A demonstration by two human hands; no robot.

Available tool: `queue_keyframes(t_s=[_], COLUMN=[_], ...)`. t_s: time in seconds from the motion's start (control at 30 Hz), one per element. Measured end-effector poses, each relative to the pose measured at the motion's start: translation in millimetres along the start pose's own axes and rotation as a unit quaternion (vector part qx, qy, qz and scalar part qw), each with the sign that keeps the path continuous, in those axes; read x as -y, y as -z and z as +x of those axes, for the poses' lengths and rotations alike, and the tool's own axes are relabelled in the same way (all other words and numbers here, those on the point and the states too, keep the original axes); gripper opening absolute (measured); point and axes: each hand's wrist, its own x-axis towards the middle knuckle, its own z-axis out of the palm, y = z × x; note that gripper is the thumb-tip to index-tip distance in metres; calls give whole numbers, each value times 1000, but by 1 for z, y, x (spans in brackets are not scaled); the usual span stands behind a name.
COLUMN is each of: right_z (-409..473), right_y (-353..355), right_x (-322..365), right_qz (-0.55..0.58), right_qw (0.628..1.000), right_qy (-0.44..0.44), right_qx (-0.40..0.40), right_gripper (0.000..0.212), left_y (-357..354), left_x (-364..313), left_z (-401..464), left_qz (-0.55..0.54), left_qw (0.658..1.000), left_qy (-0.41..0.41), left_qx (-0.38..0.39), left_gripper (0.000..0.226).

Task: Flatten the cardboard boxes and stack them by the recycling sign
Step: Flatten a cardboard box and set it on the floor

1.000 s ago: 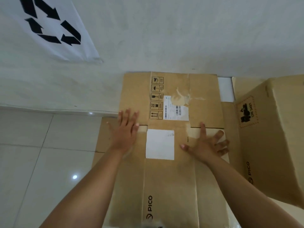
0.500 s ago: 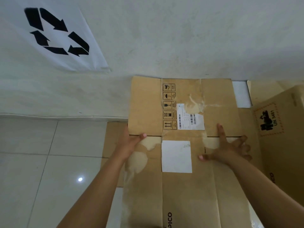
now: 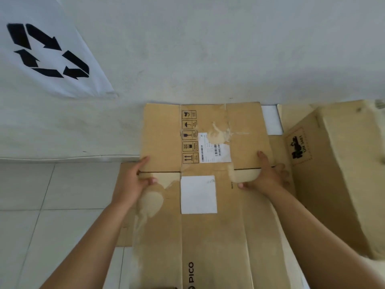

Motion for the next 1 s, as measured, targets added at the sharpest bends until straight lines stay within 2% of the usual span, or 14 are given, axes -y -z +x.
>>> queue_keyframes(t_s=[0.17,0.3,0.37,0.57,0.77,1.0], right_z=[10,16,18,7,-29,-93], right_y=[14,31,35,48,54,32], right_x=[-14,-34,-40,-35,-21,27], right_qz=[71,123,134,130,128,190], right_qw=[997,985,980,975,972,953], right_qy=[41,122,143,174,199,211], right_qx=[2,20,29,48,-2,-102], right_gripper=[102,85,80,77,72,71], left_y=[-7,4,10,18,45,124], left_x=[12,14,11,0,2,24], left_z=[-2,-4,-7,-20,-29,-34], left_qz=[9,-27,-37,-13,-3,-11], left_qw=[999,999,998,1000,999,993], left_qy=[25,45,41,16,-8,-80], left_qx=[-34,8,21,-18,-42,-92], left_gripper=[67,68,68,63,63,65])
